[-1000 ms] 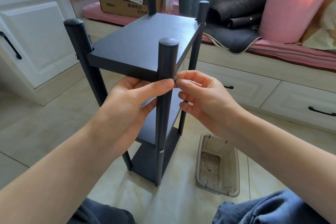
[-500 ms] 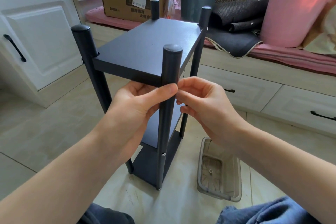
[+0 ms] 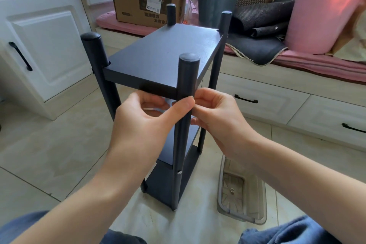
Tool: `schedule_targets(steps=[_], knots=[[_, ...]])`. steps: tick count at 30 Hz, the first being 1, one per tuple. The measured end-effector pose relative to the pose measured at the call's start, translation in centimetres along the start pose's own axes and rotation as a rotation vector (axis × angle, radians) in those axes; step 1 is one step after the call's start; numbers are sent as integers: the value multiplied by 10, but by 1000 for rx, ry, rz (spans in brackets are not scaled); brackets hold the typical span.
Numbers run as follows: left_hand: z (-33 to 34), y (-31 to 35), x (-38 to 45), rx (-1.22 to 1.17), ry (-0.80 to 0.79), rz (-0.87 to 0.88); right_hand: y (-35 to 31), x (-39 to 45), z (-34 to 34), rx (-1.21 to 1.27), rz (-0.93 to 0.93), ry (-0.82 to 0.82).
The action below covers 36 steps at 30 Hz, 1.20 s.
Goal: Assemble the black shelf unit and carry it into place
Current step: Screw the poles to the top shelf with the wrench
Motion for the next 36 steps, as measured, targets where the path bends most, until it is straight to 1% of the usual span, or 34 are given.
schedule_targets(steps=[3,7,9,11,14,16,20,27,30,36], knots=[[-9,8,-4,201,135,202,0,0,-1,5,7,-11],[-15,26,-10,416,231,576,-2,-2,-7,6,9,-23],[-12,33,-11,517,223,741,-2,-2,-10,2,6,-27],[-5,35,-9,575,137,813,-3,-3,-10,-1,9,-41],[4,31,-7,566,3,770,-1,-4,-11,3,38,-43],[5,28,-7,561,-35,740,-1,-3,-11,13,64,-44],[3,28,-5,556,-49,744,-3,-3,-11,44,62,-55],[4,28,-5,537,-36,747,-9,-1,-15,-32,-58,17],[4,29,-5,528,-34,742,-10,-2,-14,-49,-96,3],[3,29,-5,531,-32,730,-10,1,-11,-45,-116,-5]])
Point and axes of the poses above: each hand's wrist, its own x-axis towards the middle knuckle, its own z-axis out of the palm, y = z × x, the point moved 5 cm from there along x, towards the middle knuckle, and after that the axes turned 4 degrees about x, right-handed, at the moved point
